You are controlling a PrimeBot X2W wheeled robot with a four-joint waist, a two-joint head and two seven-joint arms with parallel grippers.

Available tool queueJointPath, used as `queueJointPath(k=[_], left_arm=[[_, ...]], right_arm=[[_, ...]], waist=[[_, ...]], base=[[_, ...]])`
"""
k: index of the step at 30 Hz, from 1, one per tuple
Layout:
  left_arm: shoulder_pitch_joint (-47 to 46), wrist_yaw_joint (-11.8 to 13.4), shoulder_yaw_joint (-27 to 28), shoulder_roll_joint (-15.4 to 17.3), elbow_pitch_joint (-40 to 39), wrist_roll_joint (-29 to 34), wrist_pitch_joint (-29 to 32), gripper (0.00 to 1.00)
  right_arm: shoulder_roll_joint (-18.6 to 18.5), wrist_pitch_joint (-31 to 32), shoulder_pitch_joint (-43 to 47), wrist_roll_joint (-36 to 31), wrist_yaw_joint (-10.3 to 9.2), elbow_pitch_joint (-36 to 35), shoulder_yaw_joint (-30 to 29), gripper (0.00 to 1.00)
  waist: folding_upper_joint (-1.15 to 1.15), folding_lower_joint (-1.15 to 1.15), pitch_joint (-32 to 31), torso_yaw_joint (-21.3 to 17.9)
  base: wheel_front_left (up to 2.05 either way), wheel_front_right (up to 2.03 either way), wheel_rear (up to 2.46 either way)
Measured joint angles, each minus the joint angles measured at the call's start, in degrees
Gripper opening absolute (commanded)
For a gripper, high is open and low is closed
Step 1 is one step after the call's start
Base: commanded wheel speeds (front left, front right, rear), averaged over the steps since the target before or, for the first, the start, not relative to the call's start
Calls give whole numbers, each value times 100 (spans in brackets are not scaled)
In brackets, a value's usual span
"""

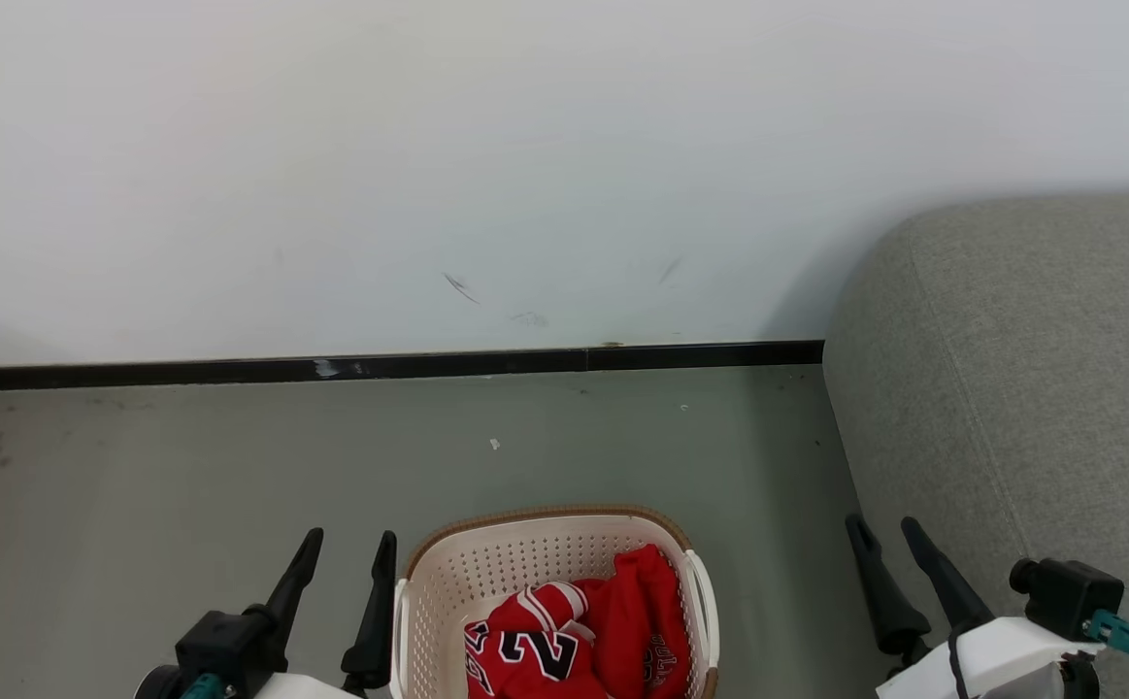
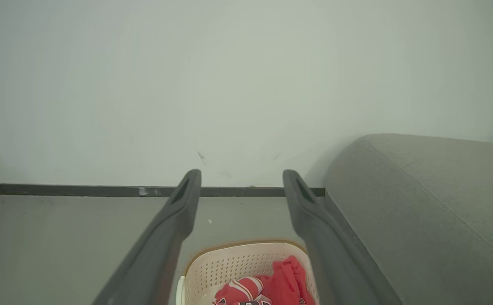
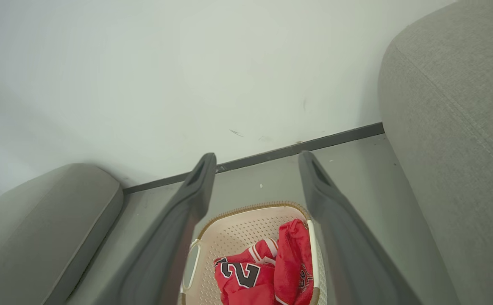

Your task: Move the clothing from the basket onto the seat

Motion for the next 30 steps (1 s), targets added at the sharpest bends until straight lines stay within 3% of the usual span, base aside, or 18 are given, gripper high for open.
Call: queueJointPath(k=[17, 23, 30], left_arm=[[74, 400, -111, 5, -111, 1382, -363, 100], [75, 477, -147, 5, -96, 1728, -470, 100], [76, 493, -89, 1, 10, 1661, -470, 100]], right_arm=[[98, -236, 66, -1851, 1, -153, -169, 100], [142, -334, 70, -2268, 2, -213, -175, 100], [144, -334, 98, -2287, 2, -220, -176, 100]], waist=[[0, 0, 4, 15], [0, -1, 4, 20], [0, -1, 1, 16]], base=[[0, 0, 0], [0, 0, 0], [0, 0, 0]])
